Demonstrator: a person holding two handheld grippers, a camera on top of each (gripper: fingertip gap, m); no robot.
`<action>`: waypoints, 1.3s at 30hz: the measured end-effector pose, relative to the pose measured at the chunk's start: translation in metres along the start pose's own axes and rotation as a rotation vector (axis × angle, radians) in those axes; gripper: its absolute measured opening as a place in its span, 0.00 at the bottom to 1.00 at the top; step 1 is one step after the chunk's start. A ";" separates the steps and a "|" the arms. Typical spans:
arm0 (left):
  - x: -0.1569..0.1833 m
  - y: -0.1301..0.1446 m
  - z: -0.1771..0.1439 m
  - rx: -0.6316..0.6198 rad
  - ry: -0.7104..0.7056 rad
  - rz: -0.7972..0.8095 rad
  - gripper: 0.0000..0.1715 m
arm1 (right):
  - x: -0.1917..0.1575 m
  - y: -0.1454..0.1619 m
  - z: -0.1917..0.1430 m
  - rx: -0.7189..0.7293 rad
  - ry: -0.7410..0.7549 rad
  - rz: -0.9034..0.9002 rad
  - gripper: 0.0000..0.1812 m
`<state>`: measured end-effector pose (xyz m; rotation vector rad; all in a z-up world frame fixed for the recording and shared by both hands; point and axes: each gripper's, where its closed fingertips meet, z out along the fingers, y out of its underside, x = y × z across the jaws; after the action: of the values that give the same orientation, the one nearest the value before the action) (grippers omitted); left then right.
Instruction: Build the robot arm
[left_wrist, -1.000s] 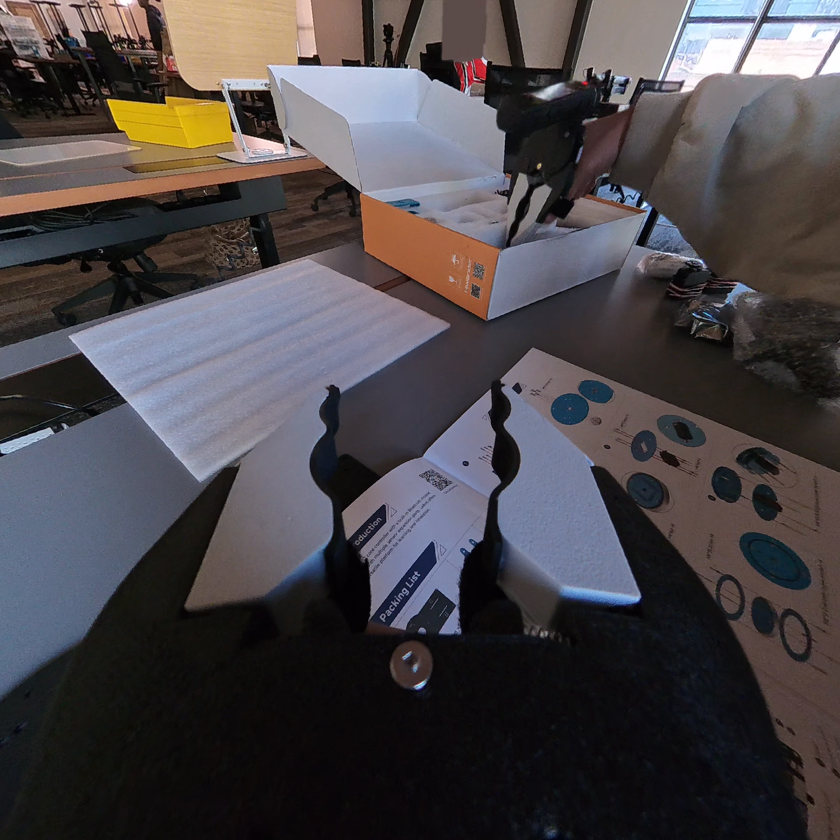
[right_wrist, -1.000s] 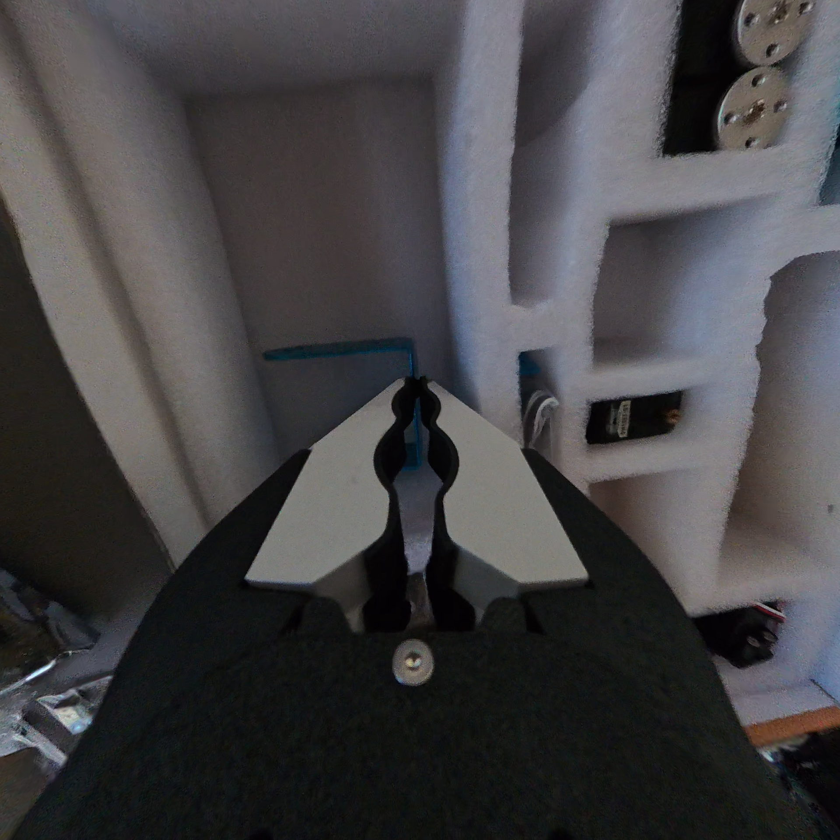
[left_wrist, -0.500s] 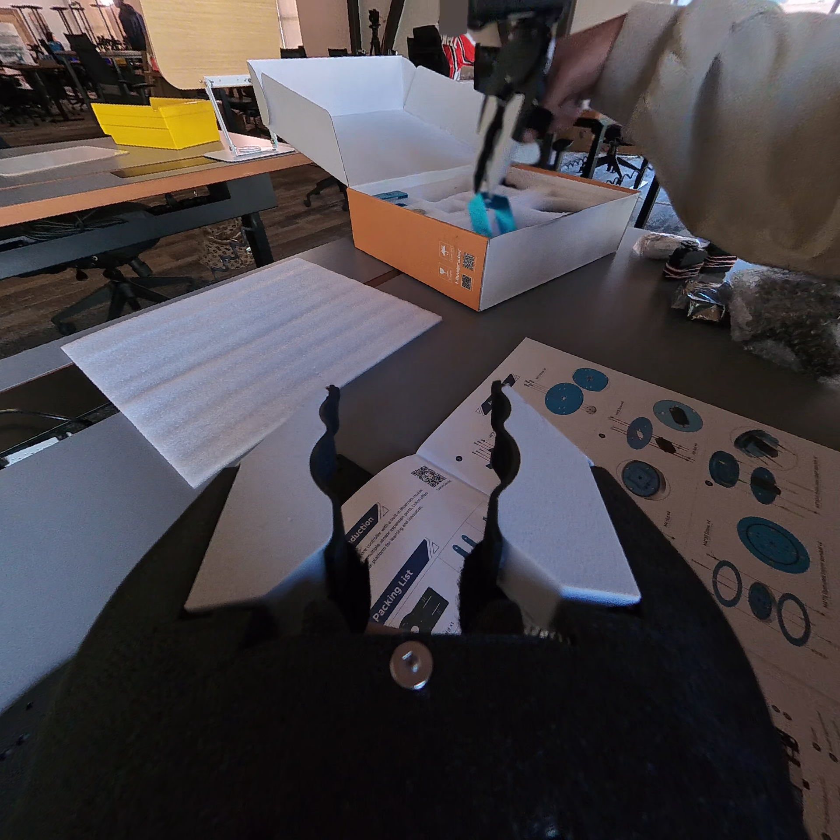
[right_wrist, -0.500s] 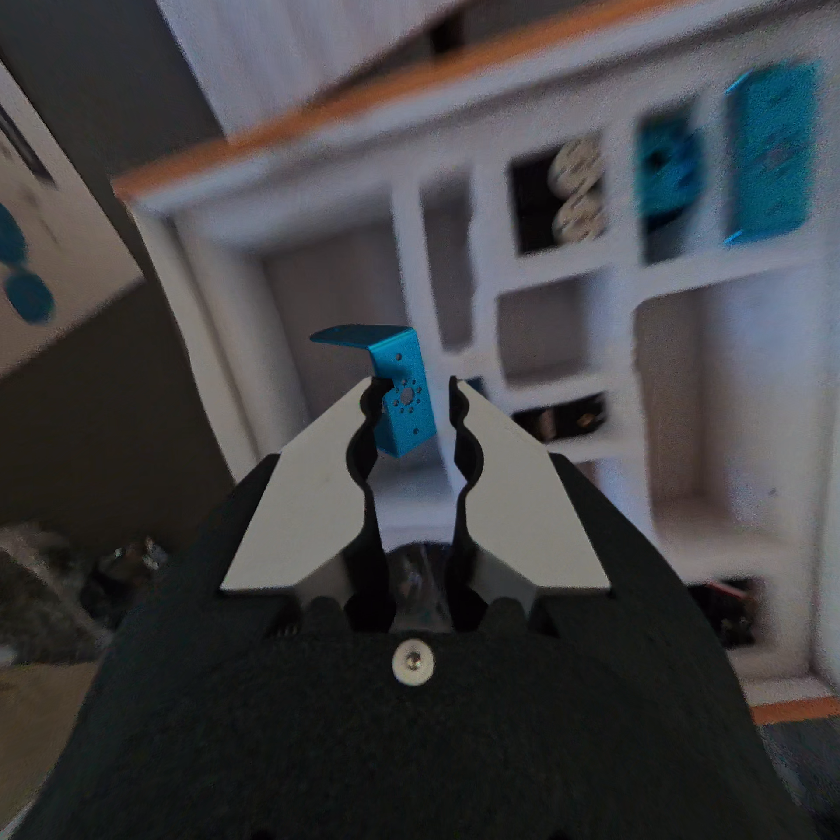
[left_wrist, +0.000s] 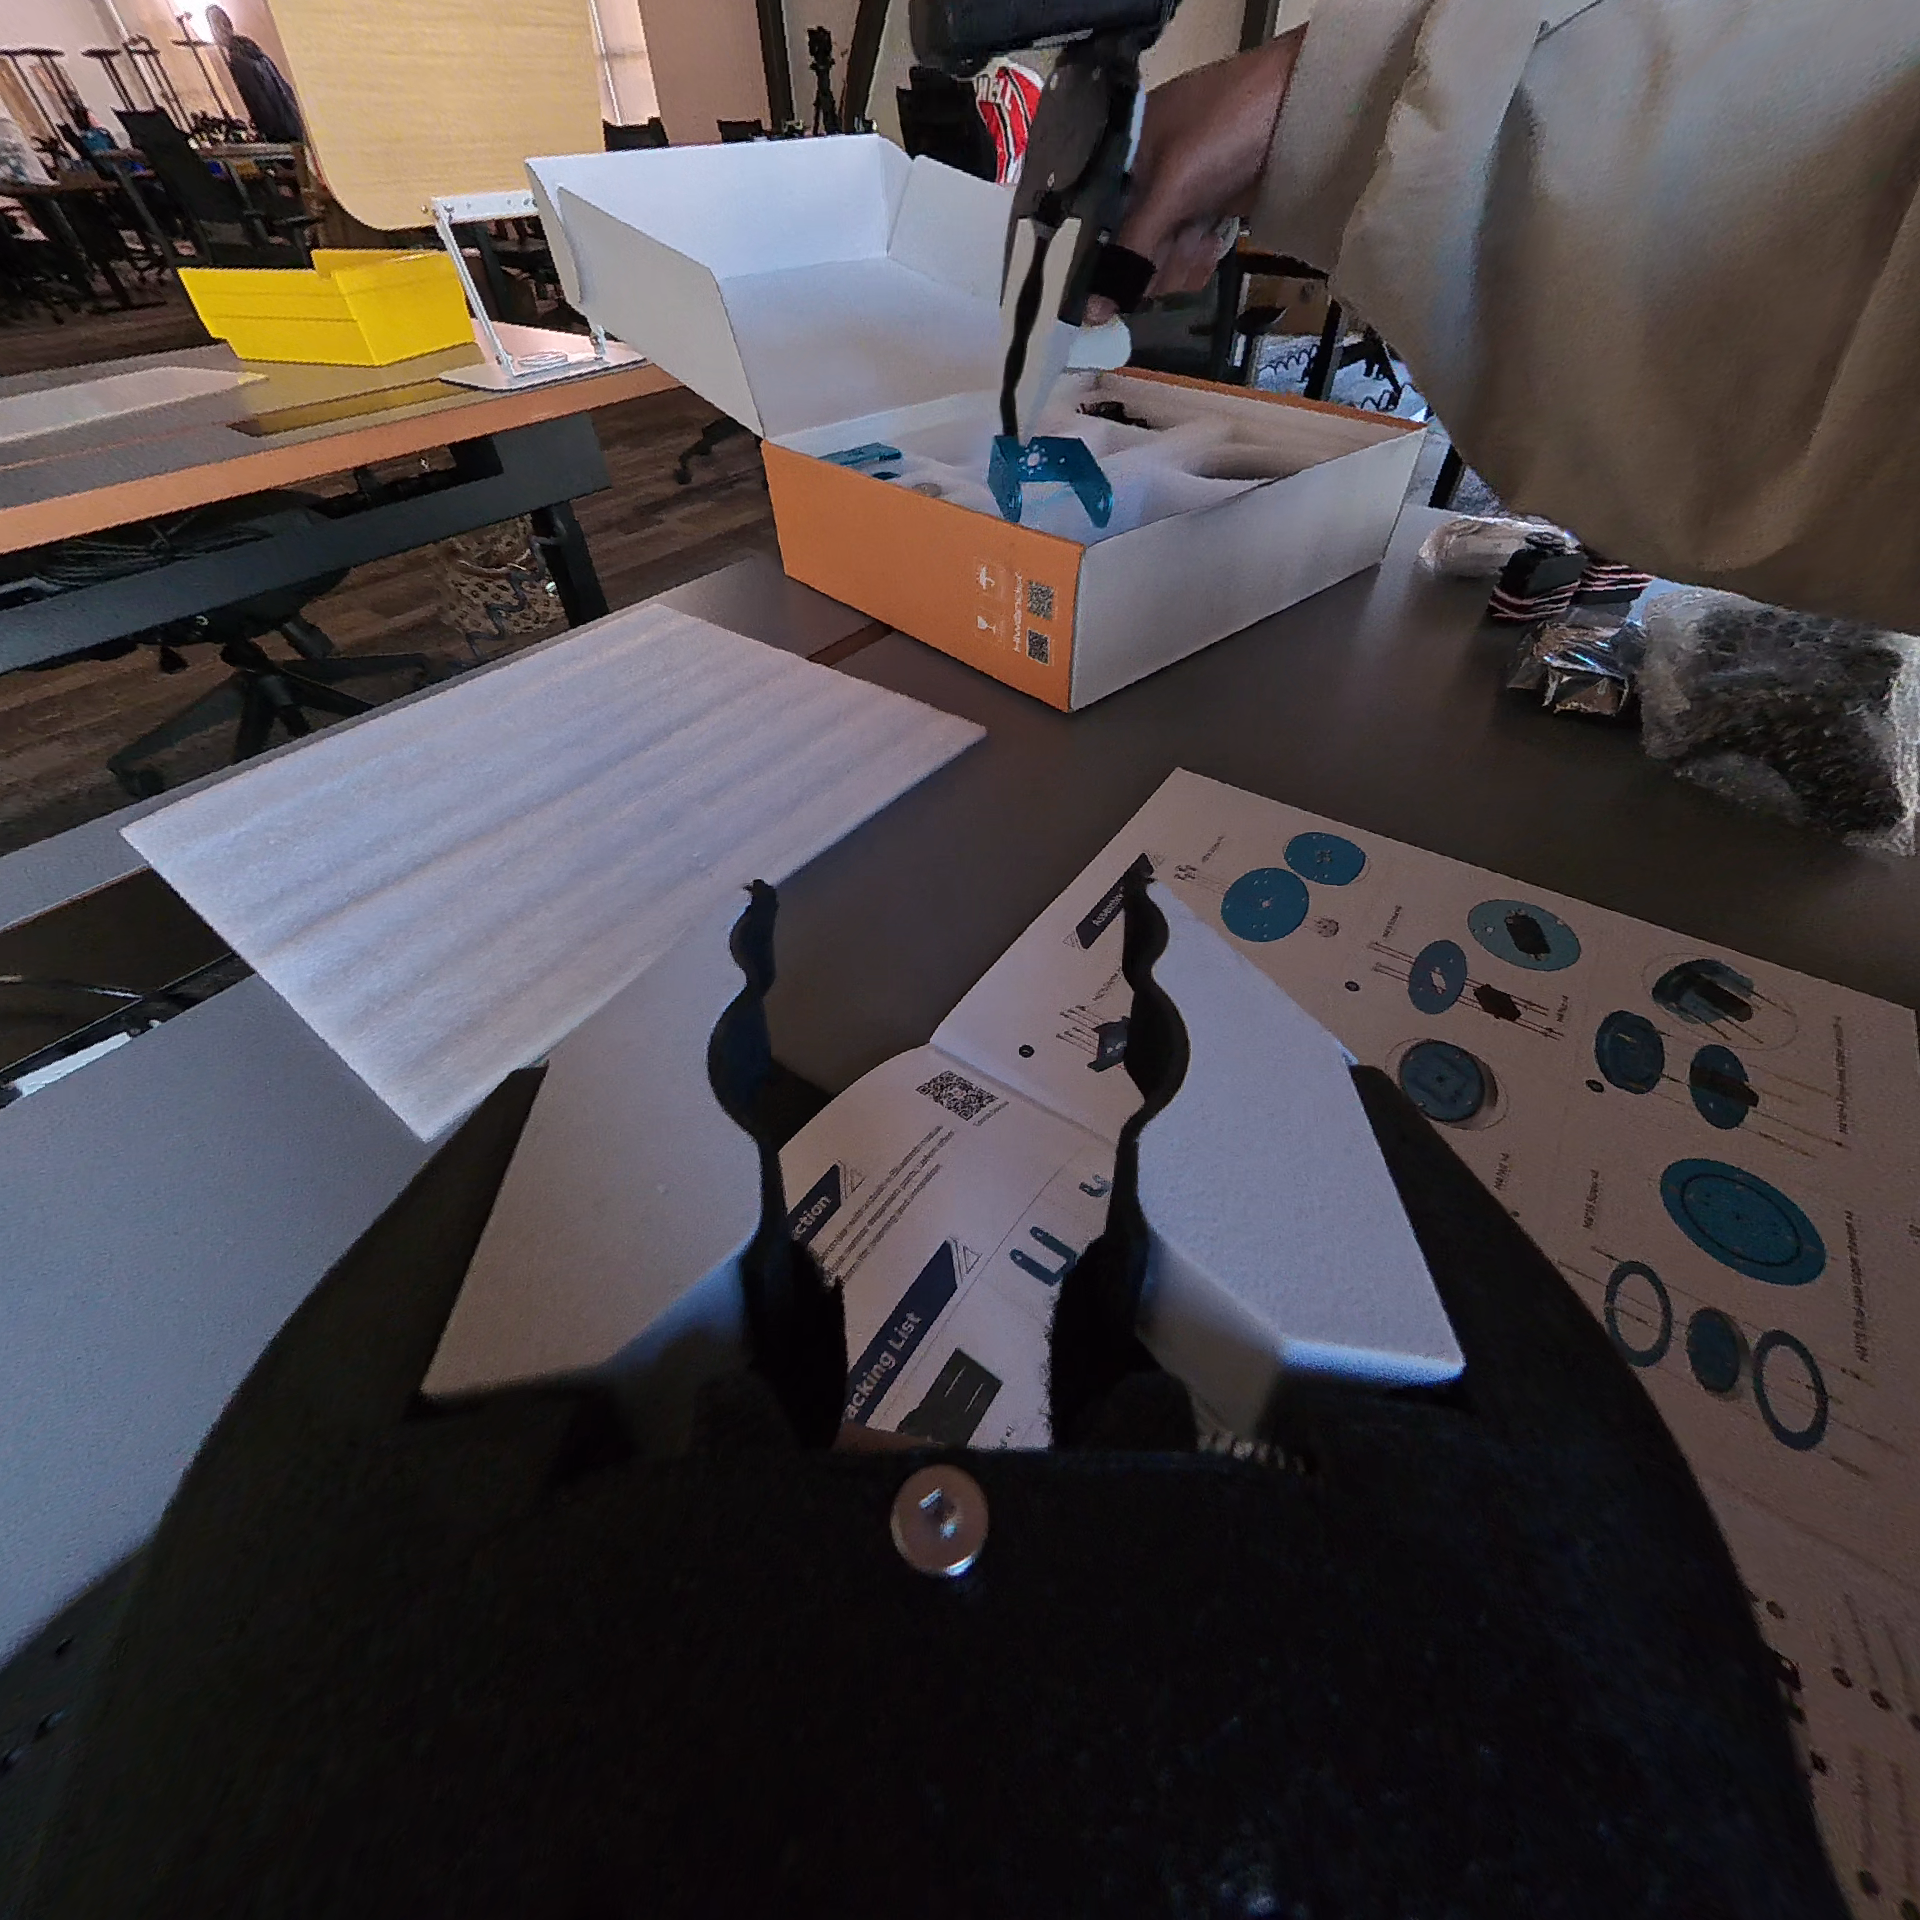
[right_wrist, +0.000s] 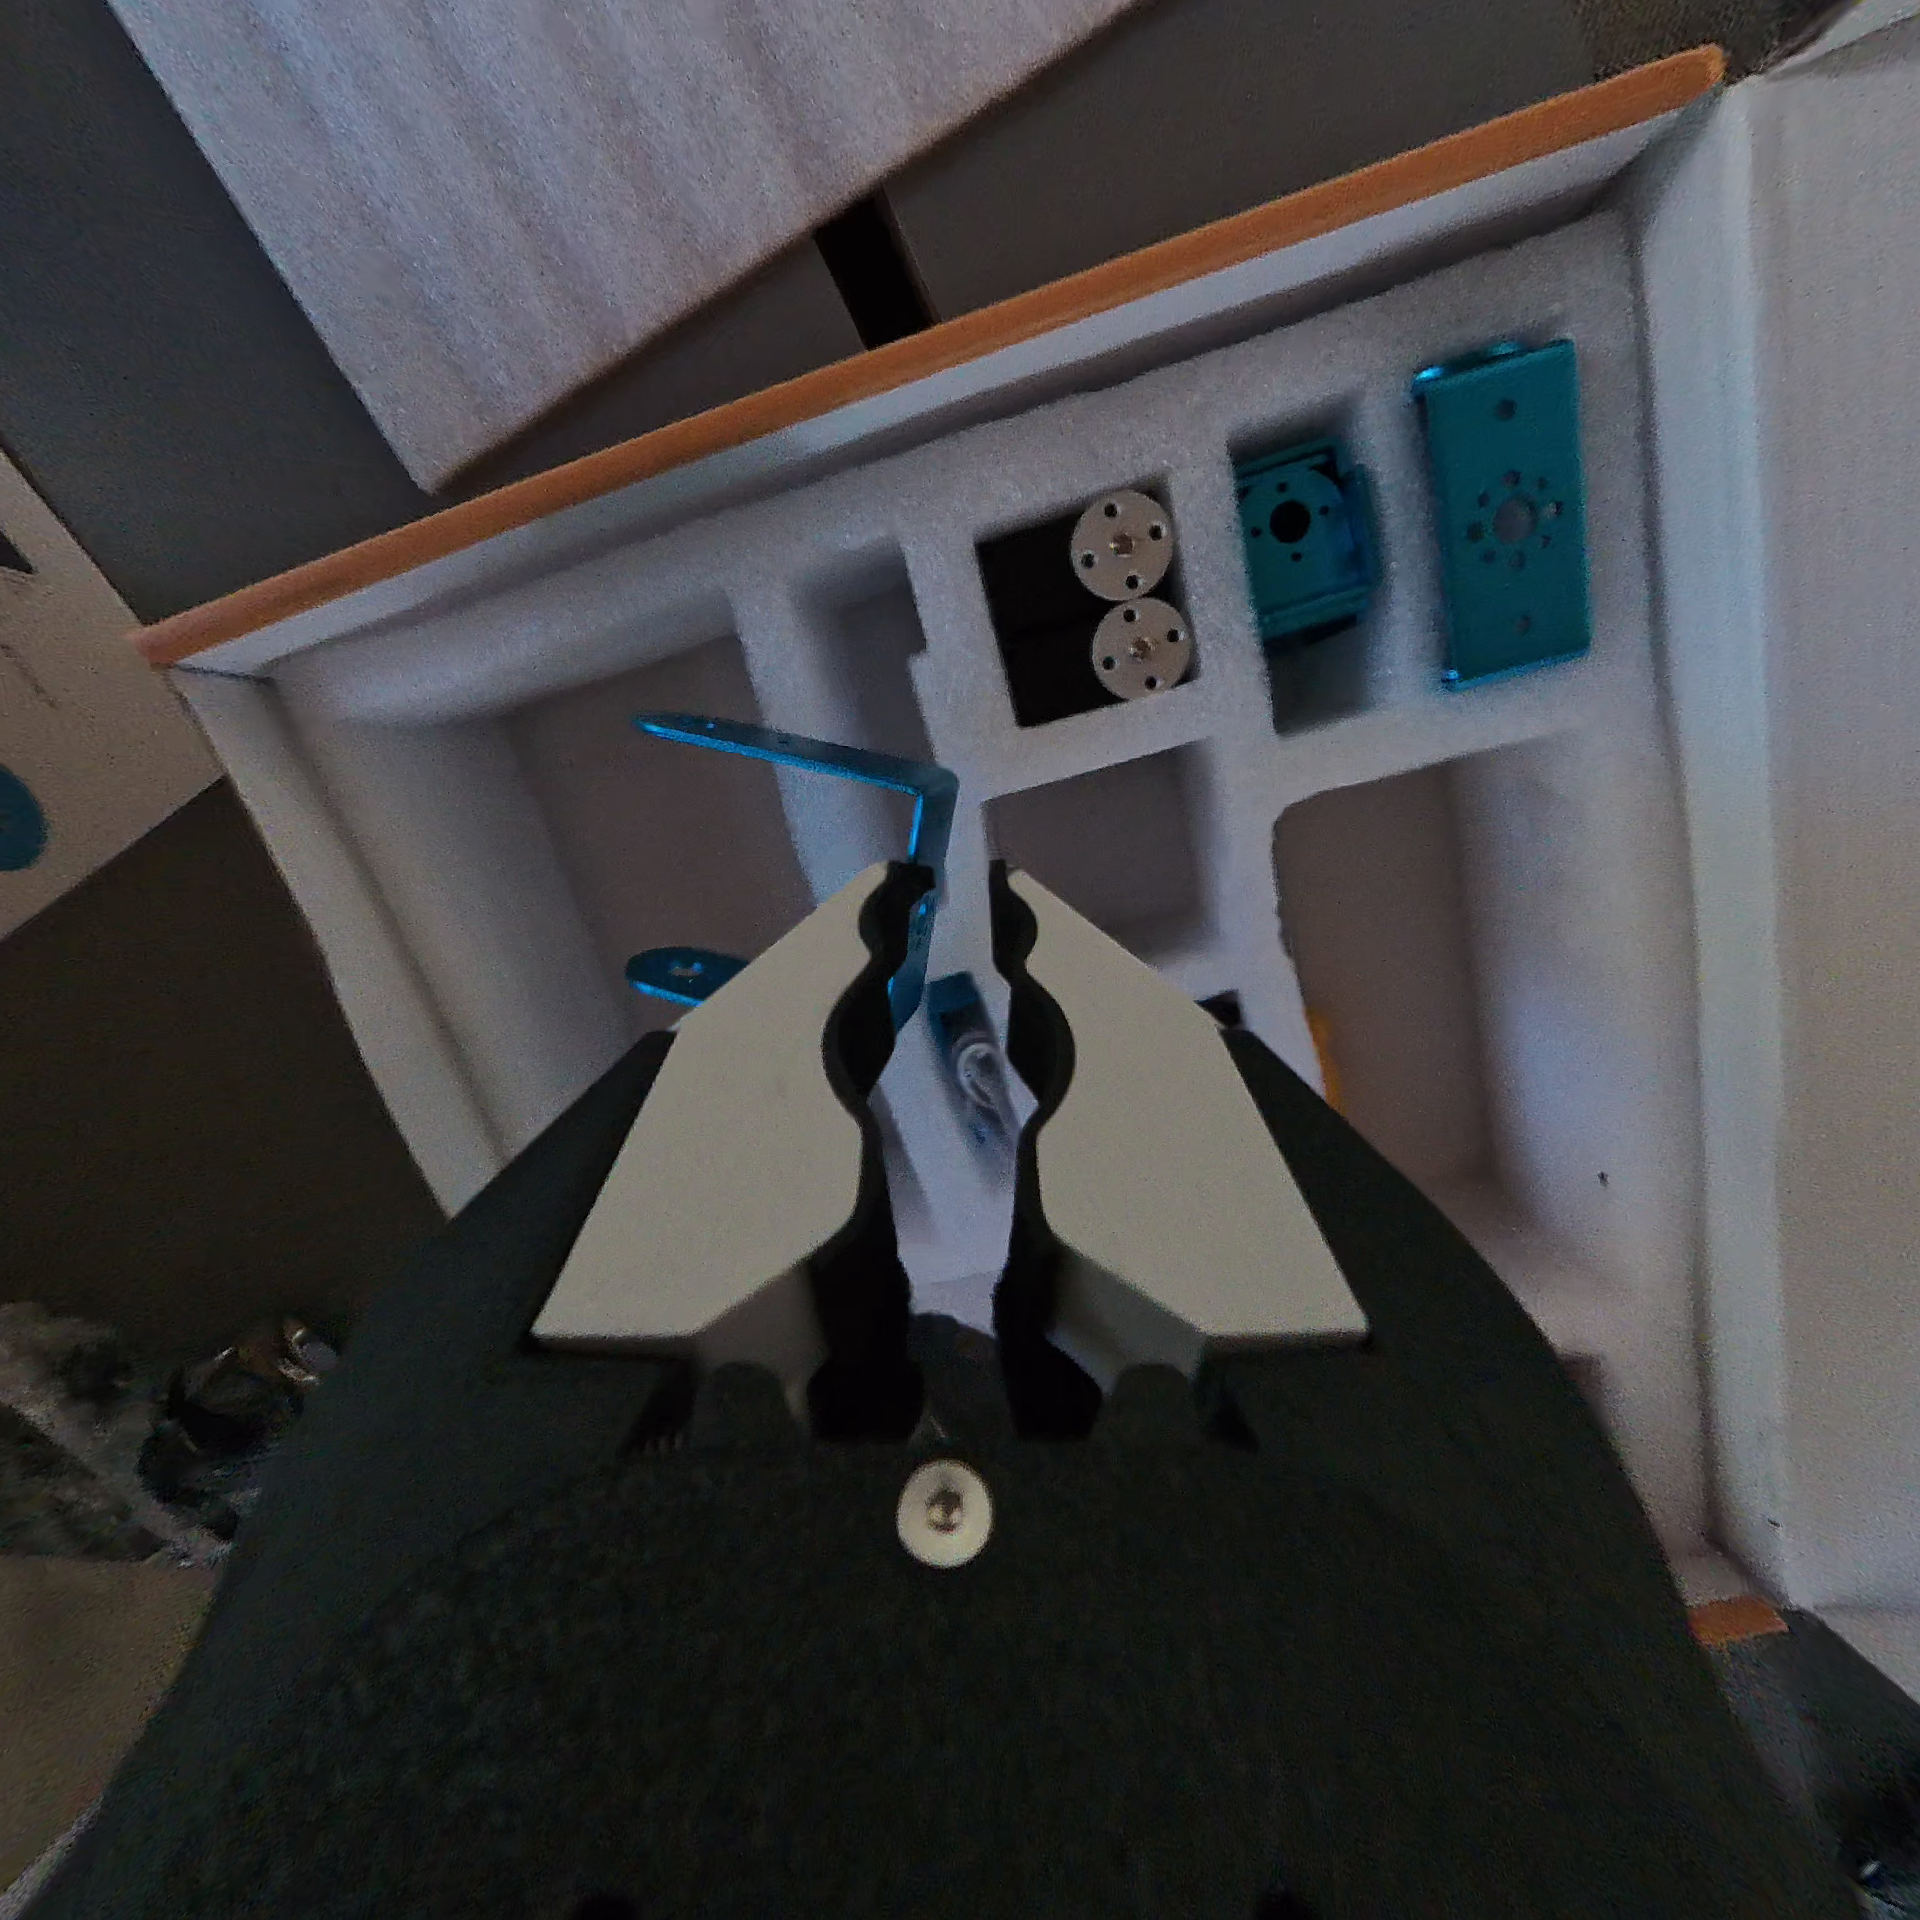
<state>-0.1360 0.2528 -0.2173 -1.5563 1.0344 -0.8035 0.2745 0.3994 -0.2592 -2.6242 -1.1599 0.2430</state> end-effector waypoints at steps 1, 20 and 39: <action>0.001 0.000 0.000 -0.001 0.002 0.004 0.39 | -0.007 0.001 0.001 0.000 -0.013 -0.010 0.06; 0.008 -0.010 -0.002 0.046 0.035 -0.030 0.39 | -0.038 0.065 0.025 -0.038 0.033 0.052 0.07; 0.009 -0.009 -0.002 0.040 0.034 -0.025 0.39 | -0.056 0.016 -0.014 0.244 -0.248 0.193 0.23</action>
<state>-0.1326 0.2442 -0.2076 -1.5288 1.0193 -0.8658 0.2524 0.3449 -0.2481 -2.5365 -0.8778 0.7180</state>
